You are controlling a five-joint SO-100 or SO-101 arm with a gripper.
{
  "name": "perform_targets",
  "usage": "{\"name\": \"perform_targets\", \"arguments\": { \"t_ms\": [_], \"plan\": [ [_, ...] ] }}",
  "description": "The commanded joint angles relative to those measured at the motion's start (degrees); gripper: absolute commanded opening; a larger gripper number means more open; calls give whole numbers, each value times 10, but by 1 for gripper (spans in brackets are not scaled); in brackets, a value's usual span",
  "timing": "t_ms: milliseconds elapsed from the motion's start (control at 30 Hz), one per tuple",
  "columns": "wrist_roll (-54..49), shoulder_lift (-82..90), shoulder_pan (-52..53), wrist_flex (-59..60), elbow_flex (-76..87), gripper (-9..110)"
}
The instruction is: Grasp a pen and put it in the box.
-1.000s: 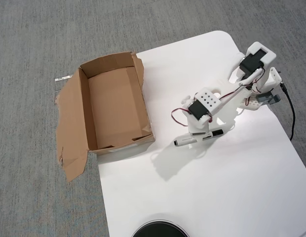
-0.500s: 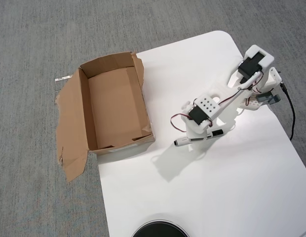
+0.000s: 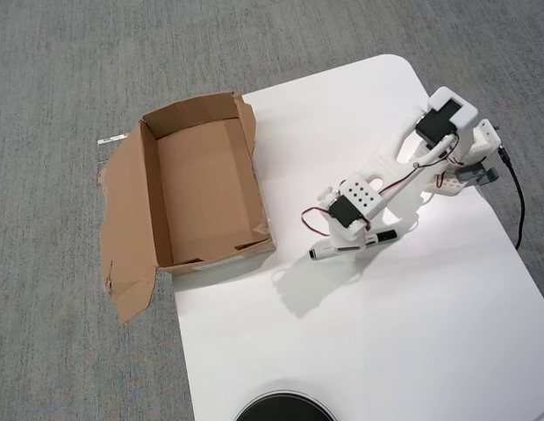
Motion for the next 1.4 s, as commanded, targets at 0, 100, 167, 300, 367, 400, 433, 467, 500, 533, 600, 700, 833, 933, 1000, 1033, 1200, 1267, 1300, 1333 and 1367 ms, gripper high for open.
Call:
{"name": "perform_targets", "arguments": {
  "t_ms": [0, 100, 167, 300, 367, 400, 433, 467, 500, 533, 600, 700, 833, 933, 1000, 1033, 1200, 1267, 1300, 1333, 1367],
  "plan": [
    [3, -3, -4, -2, -6, 19],
    [3, -4, -4, -2, -6, 19],
    [3, -4, -4, -3, -5, 19],
    [3, -4, -4, -3, -5, 19],
    [3, -4, -4, -3, -5, 19],
    [3, -5, -4, -3, -5, 19],
    [3, -10, -4, -3, -5, 19],
    [3, -16, -4, -3, -6, 19],
    [3, -19, -4, -3, -8, 19],
    [4, -20, -4, -3, -9, 19],
    [4, -20, -4, -3, -9, 19],
    [4, -20, -4, -3, -8, 19],
    [4, -20, -4, -3, -8, 13],
    [4, -20, -4, -3, -8, 5],
    [4, -20, -4, -3, -7, 1],
    [4, -20, -4, -3, -7, 0],
    [4, -20, -4, -3, -7, 0],
    [4, -20, -4, -3, -7, 0],
    [4, -20, -4, -3, -7, 0],
    [4, -20, -4, -3, -7, 0],
    [4, -20, -4, -3, -7, 0]
  ]
}}
